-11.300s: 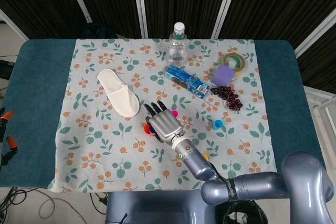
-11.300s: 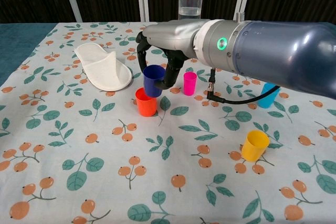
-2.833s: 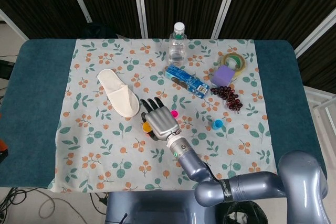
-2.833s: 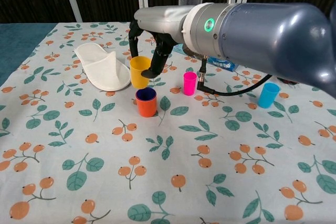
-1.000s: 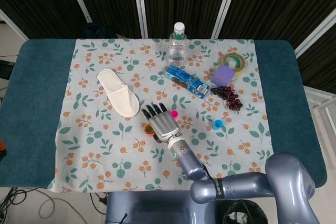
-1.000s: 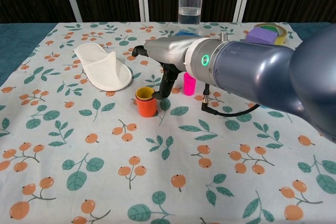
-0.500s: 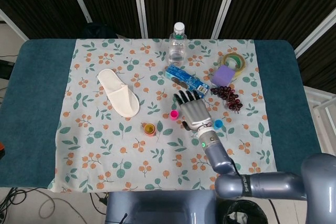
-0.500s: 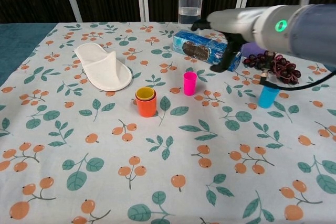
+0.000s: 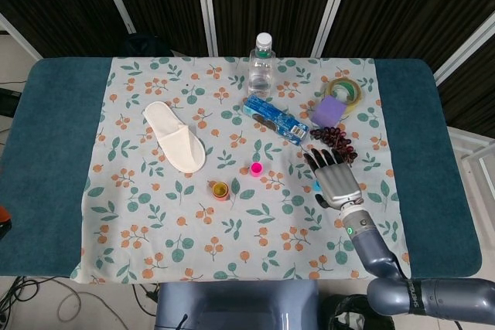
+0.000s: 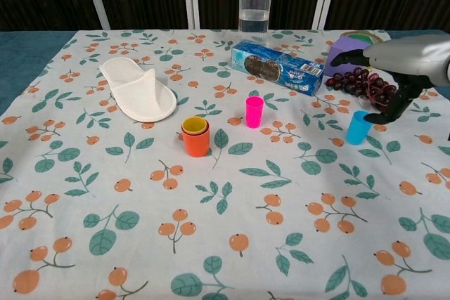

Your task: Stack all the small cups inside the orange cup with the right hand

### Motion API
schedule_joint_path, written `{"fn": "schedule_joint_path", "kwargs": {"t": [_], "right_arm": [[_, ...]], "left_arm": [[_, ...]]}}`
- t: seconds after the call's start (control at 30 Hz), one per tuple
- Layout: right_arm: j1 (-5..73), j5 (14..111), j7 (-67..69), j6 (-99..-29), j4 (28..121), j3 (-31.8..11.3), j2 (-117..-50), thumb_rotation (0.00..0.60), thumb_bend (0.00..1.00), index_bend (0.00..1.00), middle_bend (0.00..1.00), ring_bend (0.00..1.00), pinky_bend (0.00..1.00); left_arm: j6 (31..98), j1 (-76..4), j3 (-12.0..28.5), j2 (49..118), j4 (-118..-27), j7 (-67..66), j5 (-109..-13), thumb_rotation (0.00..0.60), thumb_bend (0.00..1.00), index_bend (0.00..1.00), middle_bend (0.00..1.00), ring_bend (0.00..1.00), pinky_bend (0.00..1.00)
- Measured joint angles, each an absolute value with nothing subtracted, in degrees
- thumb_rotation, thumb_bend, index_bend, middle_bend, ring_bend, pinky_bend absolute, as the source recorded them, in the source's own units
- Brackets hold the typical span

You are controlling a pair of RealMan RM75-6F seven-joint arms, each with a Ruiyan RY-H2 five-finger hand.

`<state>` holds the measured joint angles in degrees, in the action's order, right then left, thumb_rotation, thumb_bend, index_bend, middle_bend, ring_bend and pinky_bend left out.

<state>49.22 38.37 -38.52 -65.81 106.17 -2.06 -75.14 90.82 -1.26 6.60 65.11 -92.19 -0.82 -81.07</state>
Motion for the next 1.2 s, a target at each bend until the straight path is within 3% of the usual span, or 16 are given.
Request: {"fn": "schedule_joint_path", "kwargs": {"t": [0.2, 0.67, 1.2], "right_arm": [[48.18, 38.34, -36.54, -63.96, 101.87, -1.93, -77.24, 0.600, 0.42, 0.02, 0.00, 0.00, 0.06], [46.73, 38.51, -33.79, -60.24, 93.48, -3.25, -81.11, 0.600, 0.42, 0.27, 0.00, 0.00, 0.06], [45.51, 38.65, -32.52, -58.98, 90.65, -4.41, -82.51, 0.600, 0.42, 0.37, 0.00, 0.00, 0.06]], "left_arm": [[90.69, -1.21, 6.69, 65.05, -92.23, -0.67, -80.72, 0.600, 0.73, 0.12, 0.00, 0.00, 0.00], [90.78, -1.11, 6.75, 64.97, -92.22, -0.65, -80.64, 0.600, 0.73, 0.12, 0.00, 0.00, 0.00], [90.79, -1.09, 6.79, 65.04, -92.19, -0.72, -80.58, 0.600, 0.73, 0.12, 0.00, 0.00, 0.00]]}}
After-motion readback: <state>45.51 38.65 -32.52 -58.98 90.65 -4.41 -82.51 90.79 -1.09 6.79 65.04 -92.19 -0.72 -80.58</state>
